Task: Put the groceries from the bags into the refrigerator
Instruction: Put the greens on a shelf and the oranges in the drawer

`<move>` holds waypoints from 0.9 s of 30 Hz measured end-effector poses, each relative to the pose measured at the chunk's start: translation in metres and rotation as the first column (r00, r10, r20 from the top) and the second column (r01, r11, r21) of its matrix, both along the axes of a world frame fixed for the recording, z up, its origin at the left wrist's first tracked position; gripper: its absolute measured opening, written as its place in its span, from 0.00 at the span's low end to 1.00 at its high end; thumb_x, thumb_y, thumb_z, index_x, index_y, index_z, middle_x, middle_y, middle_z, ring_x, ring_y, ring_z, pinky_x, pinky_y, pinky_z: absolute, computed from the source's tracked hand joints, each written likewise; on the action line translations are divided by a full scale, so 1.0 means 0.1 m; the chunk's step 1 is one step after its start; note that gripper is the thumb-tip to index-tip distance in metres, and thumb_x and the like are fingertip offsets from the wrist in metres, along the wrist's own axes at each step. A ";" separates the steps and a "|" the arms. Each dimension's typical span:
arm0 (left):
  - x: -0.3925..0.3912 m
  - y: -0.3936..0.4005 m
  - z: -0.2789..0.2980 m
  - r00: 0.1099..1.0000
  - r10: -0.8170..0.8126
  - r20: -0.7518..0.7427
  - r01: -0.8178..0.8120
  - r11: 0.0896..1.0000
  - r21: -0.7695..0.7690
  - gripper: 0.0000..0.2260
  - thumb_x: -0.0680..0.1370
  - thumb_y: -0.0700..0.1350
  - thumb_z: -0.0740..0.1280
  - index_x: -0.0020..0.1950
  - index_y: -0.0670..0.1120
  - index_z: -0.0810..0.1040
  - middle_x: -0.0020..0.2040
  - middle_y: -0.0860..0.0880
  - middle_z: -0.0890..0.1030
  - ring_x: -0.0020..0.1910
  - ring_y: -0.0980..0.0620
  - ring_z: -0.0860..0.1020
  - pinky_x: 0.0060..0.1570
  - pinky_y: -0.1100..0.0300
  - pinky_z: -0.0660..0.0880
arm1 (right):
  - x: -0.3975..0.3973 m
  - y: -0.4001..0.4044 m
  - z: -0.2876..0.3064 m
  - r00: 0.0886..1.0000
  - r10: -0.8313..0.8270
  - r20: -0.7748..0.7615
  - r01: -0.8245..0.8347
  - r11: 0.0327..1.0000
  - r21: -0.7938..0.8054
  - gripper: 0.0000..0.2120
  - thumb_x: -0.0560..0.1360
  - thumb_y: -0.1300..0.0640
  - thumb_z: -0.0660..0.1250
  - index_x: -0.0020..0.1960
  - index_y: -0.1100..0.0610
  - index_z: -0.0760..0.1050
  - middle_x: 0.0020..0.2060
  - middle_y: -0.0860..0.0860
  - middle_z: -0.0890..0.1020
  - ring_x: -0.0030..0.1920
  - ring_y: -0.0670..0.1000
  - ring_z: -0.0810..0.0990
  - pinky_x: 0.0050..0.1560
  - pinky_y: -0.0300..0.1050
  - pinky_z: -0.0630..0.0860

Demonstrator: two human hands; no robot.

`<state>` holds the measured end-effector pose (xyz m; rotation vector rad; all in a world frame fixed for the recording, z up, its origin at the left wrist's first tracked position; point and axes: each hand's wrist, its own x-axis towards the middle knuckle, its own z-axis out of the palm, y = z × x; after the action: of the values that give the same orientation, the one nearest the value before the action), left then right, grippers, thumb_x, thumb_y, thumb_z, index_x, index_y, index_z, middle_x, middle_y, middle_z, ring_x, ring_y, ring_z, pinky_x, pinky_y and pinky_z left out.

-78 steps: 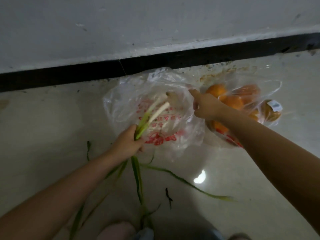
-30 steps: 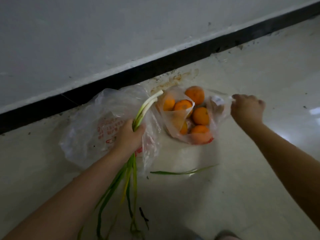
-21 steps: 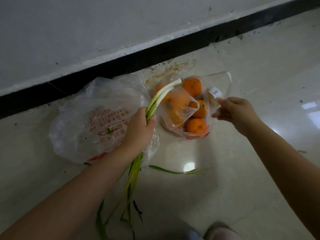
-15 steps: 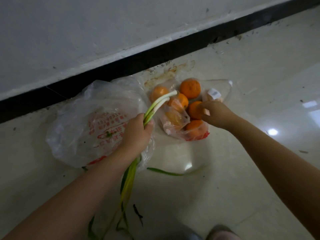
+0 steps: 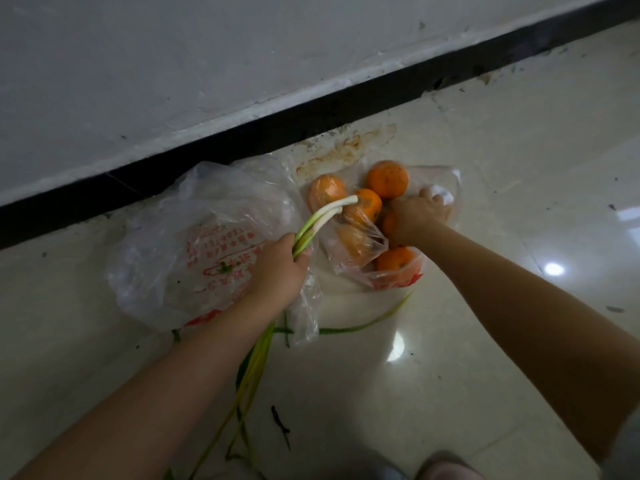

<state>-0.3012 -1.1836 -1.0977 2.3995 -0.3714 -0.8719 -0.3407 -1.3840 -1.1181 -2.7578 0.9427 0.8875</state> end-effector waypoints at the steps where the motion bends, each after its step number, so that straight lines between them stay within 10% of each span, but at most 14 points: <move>1: 0.00 0.00 0.01 1.000 0.002 -0.002 -0.002 1.000 0.004 0.07 0.81 0.45 0.58 0.45 0.44 0.69 0.35 0.49 0.69 0.30 0.56 0.67 0.28 0.63 0.63 | -0.03 0.01 0.03 0.999 0.013 0.035 -0.013 1.000 -0.012 0.25 0.72 0.43 0.63 0.65 0.54 0.69 0.67 0.61 0.68 0.71 0.63 0.59 0.71 0.58 0.55; 13: -0.15 0.30 1.28 0.999 0.016 -0.028 -0.016 1.000 -0.013 0.12 0.81 0.45 0.58 0.54 0.37 0.74 0.47 0.38 0.78 0.50 0.40 0.77 0.46 0.52 0.71 | -0.47 0.51 1.55 0.933 -0.234 0.272 0.130 0.927 0.351 0.39 0.64 0.56 0.75 0.69 0.59 0.61 0.66 0.63 0.63 0.62 0.63 0.70 0.59 0.50 0.70; 27: -0.68 0.27 5.08 0.991 -0.117 -0.066 0.115 0.993 -0.039 0.16 0.82 0.48 0.55 0.69 0.47 0.68 0.57 0.40 0.79 0.56 0.40 0.77 0.55 0.51 0.72 | -1.34 0.75 5.23 0.848 -0.377 0.373 0.148 0.844 0.515 0.32 0.66 0.58 0.75 0.66 0.58 0.65 0.62 0.59 0.71 0.59 0.56 0.72 0.50 0.41 0.65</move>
<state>-0.3696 -1.1570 -0.5894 2.3277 -0.4996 -0.9884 -0.4744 -1.3092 -0.5954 -2.1880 0.8540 0.3180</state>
